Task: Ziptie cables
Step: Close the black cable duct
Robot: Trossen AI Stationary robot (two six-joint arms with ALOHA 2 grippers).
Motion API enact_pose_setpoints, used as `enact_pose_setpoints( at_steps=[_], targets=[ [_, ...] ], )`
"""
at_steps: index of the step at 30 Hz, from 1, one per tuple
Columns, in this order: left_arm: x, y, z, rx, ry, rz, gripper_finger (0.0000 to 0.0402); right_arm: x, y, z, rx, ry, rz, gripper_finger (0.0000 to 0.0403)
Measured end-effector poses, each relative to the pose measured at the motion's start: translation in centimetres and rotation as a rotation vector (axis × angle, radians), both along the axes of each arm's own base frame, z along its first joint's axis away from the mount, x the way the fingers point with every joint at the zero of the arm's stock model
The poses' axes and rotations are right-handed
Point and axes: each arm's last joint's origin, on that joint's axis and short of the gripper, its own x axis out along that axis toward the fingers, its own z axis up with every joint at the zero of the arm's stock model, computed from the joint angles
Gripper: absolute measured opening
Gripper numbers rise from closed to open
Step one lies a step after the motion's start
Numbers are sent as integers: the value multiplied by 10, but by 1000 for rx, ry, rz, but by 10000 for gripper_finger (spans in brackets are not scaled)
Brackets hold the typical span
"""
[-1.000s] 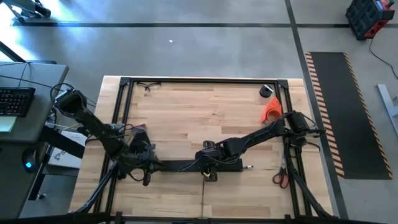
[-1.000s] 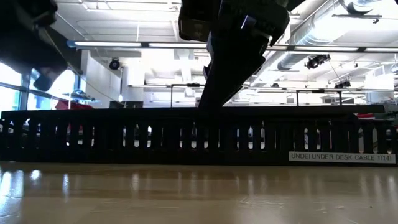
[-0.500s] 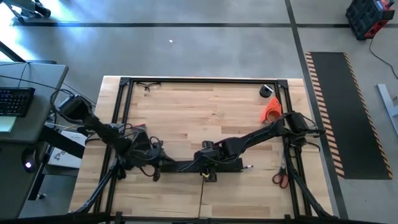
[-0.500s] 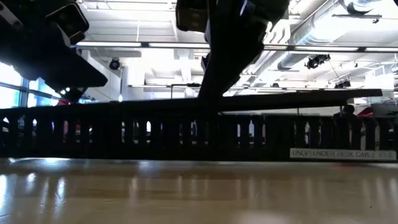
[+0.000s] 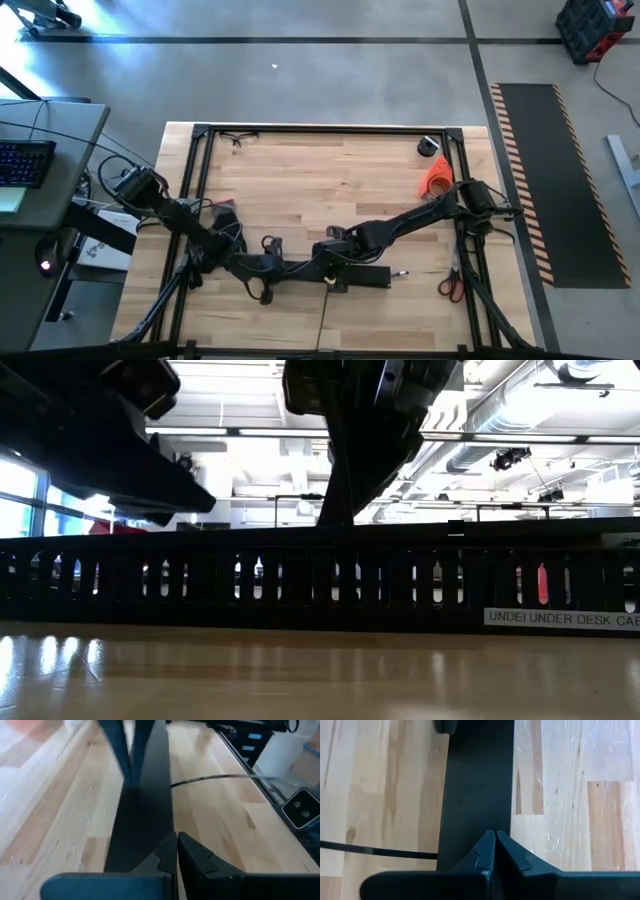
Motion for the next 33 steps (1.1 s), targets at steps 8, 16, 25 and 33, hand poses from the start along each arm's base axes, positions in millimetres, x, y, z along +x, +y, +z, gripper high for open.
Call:
enact_pose_setpoints(
  at_steps=[8,16,25,33],
  targets=[
    [6,-4,8,75,-13,-30,28,-3,-1,5,-74,-18,11,1],
    [7,-7,9,118,24,-43,128,-28,12,45,-85,-99,37,42],
    [6,-10,9,163,16,-49,190,-49,38,7,-75,-232,21,250],
    [13,-30,27,249,49,-28,180,-46,34,-28,-91,-388,-94,384]
  ],
)
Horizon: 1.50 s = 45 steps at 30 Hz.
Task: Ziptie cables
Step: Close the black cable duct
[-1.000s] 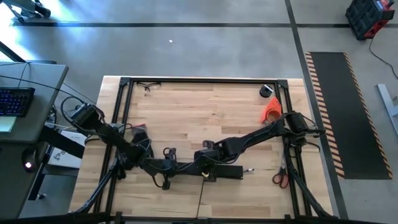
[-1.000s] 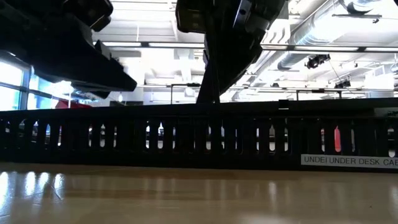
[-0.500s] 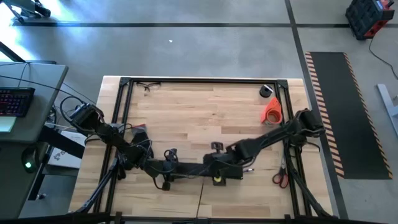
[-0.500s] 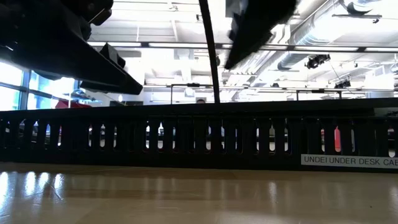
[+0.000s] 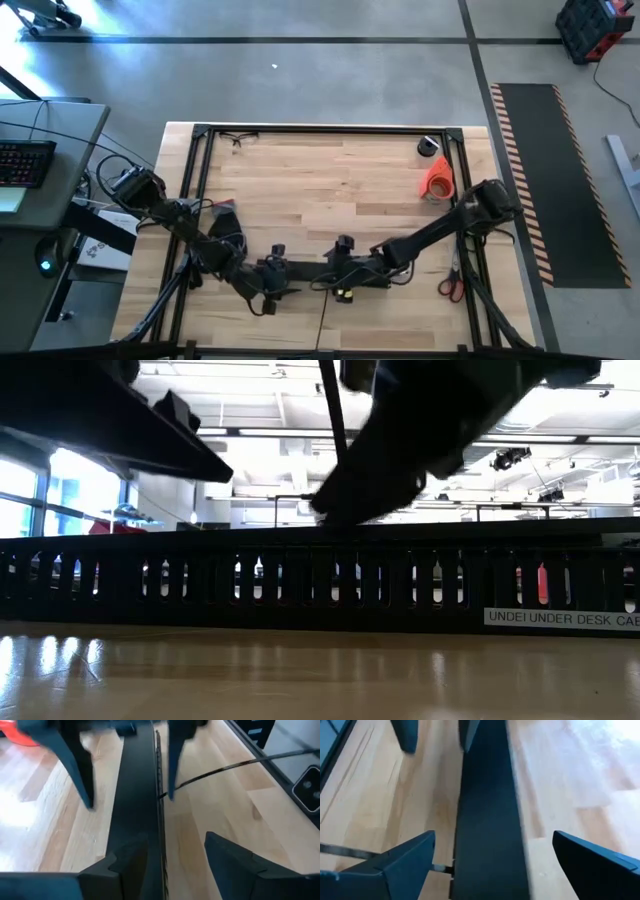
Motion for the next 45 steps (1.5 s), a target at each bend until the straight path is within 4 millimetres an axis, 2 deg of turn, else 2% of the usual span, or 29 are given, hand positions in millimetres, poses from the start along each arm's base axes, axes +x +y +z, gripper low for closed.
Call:
enact_pose_setpoints(
  at_steps=[4,9,18,24,30,39,45],
  targets=[
    [4,-3,7,18,11,13,177,5,3,-15,11,9,26,385],
    [9,1,9,13,6,29,177,5,3,-26,-8,59,21,361],
    [23,22,8,-52,36,51,175,5,3,-32,-9,89,31,255],
    [28,27,10,-112,35,9,148,5,3,-32,-10,88,32,199],
    [37,30,4,-167,29,-45,97,5,3,-32,-11,89,37,211],
    [49,34,-29,-194,71,-28,12,5,3,-32,-17,93,40,209],
    [52,32,-40,-240,92,-28,2,4,3,-33,-21,97,46,220]
  ],
)
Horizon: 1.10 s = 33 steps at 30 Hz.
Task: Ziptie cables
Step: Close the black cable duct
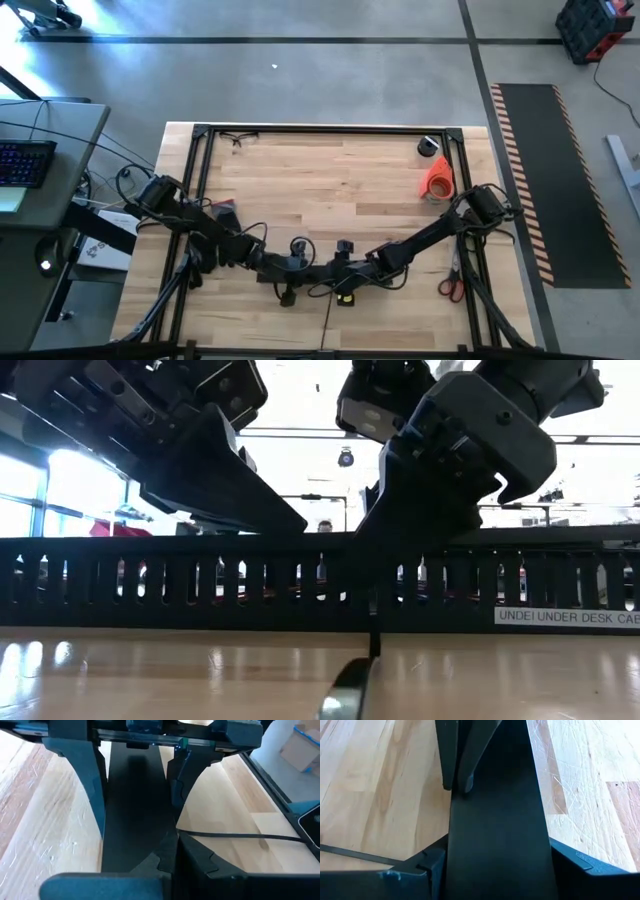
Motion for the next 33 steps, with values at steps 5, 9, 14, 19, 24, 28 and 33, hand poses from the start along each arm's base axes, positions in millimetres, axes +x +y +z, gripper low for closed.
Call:
enact_pose_setpoints(
  at_steps=[5,9,14,19,24,28,33],
  targets=[
    [-6,5,-7,-16,28,17,0,0,0,0,-4,-4,7,223],
    [-10,10,-12,-51,29,33,0,1,0,0,-3,-6,8,224],
    [-11,10,-12,-64,21,28,0,1,0,2,-5,-1,58,226],
    [-11,9,-12,-68,25,20,0,-2,-1,12,19,4,103,251],
    [-11,9,-13,-68,26,24,0,-5,-9,32,63,10,104,269],
    [-11,10,-13,-70,26,28,0,-13,-10,52,-8,-20,97,270],
    [-11,10,-13,-85,28,48,0,-45,-4,94,-119,-53,51,257]
  ],
)
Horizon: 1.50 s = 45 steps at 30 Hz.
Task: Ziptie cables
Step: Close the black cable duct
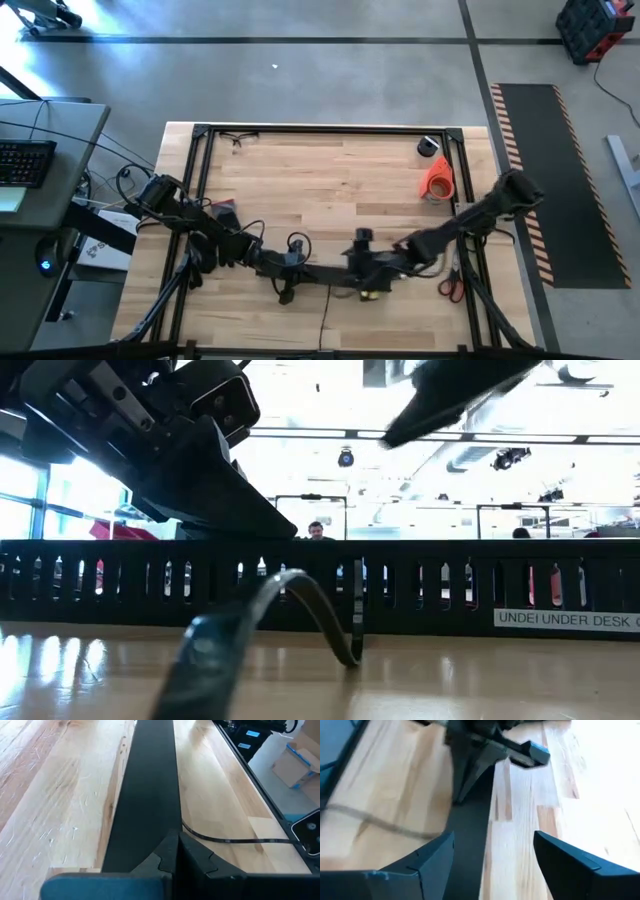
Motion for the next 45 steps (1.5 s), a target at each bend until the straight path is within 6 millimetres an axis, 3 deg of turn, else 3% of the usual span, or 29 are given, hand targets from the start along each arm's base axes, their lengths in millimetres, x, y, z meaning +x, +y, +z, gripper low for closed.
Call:
enact_pose_setpoints(
  at_steps=[3,6,9,12,14,17,19,22,24,29,33,36,40,45],
  targets=[
    [0,0,0,-1,0,8,0,-24,12,20,22,-8,-1,223],
    [0,0,0,0,-2,12,0,-46,27,21,51,-43,-23,162],
    [0,0,0,-1,-5,16,0,-61,33,-6,107,-59,-83,86],
    [0,0,0,-6,-4,19,0,-73,30,-55,216,-55,-179,16],
    [0,1,0,-6,-6,24,0,-82,23,-86,228,-41,-260,11],
    [1,1,0,-4,-16,35,0,-86,20,-86,219,-68,-301,10],
    [1,1,0,-21,-16,48,0,-84,24,-70,145,-107,-250,3],
    [2,1,1,-24,-24,59,0,-74,32,-31,92,-247,-193,2],
    [3,2,2,-6,-34,71,0,-70,32,-21,35,-270,-167,1],
    [10,18,3,19,-43,126,0,-62,16,-33,7,-233,-196,0],
    [14,31,6,51,-53,149,0,-65,0,-64,46,-133,-264,0],
    [13,38,20,66,-83,155,0,-68,-7,-81,54,-91,-296,0],
    [7,42,60,61,-165,171,0,-75,-9,-87,-28,-131,-354,0],
    [-24,41,93,55,-82,226,0,-79,2,-58,-99,-265,-348,0]
  ],
)
